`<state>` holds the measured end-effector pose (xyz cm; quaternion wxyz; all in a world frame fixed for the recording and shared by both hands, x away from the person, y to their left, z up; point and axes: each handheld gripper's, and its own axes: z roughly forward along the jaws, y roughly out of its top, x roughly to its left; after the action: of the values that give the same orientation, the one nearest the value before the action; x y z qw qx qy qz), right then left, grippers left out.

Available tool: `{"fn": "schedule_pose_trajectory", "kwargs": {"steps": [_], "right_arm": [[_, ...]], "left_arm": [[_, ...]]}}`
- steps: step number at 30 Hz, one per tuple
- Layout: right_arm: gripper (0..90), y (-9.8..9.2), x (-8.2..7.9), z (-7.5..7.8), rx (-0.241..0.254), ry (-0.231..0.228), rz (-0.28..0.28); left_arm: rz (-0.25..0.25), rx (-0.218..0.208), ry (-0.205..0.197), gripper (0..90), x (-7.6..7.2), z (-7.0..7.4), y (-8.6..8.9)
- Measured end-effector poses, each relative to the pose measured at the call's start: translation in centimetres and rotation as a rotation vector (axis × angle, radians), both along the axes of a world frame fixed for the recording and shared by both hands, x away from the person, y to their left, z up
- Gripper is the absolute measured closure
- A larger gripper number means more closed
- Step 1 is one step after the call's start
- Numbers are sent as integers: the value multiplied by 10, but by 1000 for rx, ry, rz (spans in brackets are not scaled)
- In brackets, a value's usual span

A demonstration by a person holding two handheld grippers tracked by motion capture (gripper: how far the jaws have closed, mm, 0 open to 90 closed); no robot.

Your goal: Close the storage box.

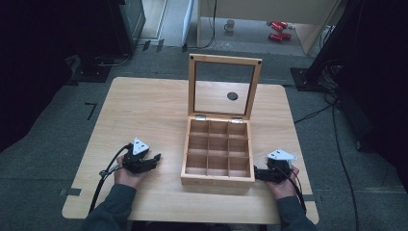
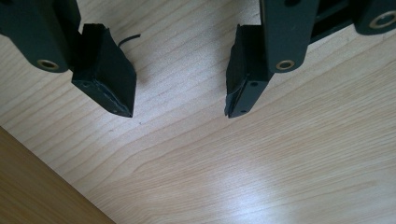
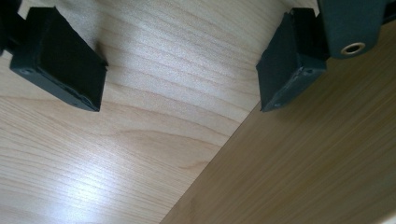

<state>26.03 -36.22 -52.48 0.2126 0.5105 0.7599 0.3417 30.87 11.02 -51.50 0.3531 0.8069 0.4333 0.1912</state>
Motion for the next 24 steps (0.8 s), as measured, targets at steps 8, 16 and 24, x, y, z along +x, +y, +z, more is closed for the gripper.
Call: {"fn": "schedule_pose_trajectory", "kwargs": {"steps": [8, 16, 24], "right_arm": [[155, -1, 1, 1, -3, 9, 16], [320, -2, 3, 8, -15, 44, 2], [402, -5, 1, 30, -23, -19, 2]], "left_arm": [[3, 0, 6, 424, 2, 1, 0], [22, -9, 14, 443, 5, 5, 3], [-7, -44, -46, 430, 7, 24, 2]]}}
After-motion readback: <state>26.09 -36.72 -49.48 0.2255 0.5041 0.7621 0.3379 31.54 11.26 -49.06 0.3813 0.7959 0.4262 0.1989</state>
